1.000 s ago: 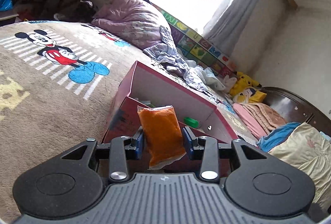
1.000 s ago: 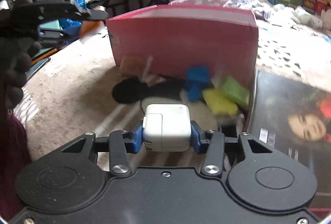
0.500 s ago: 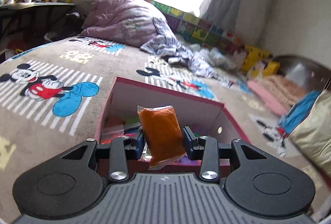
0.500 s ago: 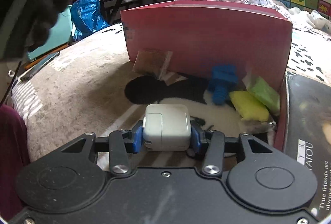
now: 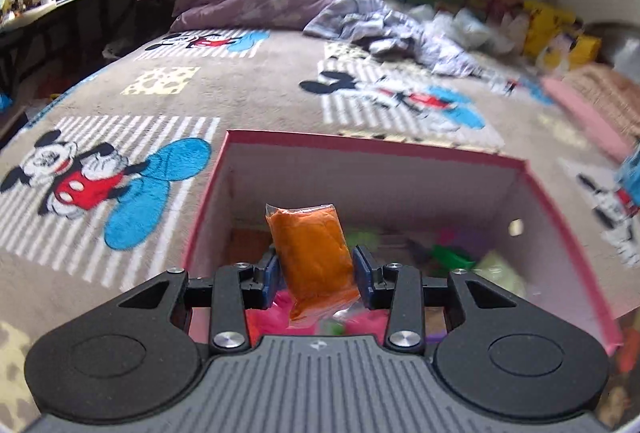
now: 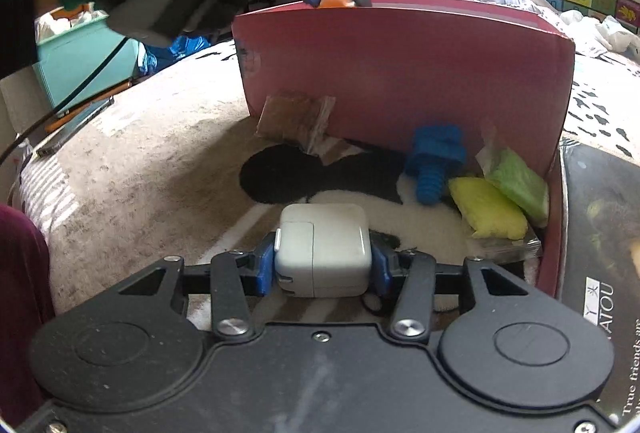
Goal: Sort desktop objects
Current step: 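Lift the orange bag with the left tool and drop it into the pink box, then lower the left tool and grasp the brown bag in front of the box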
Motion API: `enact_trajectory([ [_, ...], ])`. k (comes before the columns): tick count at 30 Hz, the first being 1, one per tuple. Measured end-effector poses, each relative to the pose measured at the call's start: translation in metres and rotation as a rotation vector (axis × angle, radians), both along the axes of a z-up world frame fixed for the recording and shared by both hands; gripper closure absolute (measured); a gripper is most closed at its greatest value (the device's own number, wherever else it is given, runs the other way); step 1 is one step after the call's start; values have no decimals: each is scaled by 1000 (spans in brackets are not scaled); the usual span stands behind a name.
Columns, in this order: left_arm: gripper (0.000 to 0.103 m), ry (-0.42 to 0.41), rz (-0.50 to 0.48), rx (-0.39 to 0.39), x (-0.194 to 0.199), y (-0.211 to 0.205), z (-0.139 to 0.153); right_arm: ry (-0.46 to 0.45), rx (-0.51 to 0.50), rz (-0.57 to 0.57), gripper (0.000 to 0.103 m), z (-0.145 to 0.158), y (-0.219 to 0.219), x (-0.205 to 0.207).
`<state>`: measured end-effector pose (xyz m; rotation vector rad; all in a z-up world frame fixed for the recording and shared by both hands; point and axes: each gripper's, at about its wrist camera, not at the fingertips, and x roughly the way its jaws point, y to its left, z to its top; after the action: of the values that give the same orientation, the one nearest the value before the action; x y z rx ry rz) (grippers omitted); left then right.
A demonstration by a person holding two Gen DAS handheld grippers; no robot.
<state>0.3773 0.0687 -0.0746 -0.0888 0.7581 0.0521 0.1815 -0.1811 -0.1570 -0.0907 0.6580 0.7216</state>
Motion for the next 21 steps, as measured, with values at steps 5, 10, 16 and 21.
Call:
enact_trajectory([
  [5, 61, 40, 22, 99, 19, -5, -4, 4, 7, -1, 56, 0, 0, 1],
  [10, 52, 29, 50, 120, 15, -5, -2, 7, 14, -2, 56, 0, -1, 2],
  [16, 51, -55, 48, 53, -19, -4, 15, 12, 23, -3, 57, 0, -2, 3],
  [21, 51, -158, 47, -50, -68, -3, 31, 15, 30, -5, 58, 0, -2, 3],
])
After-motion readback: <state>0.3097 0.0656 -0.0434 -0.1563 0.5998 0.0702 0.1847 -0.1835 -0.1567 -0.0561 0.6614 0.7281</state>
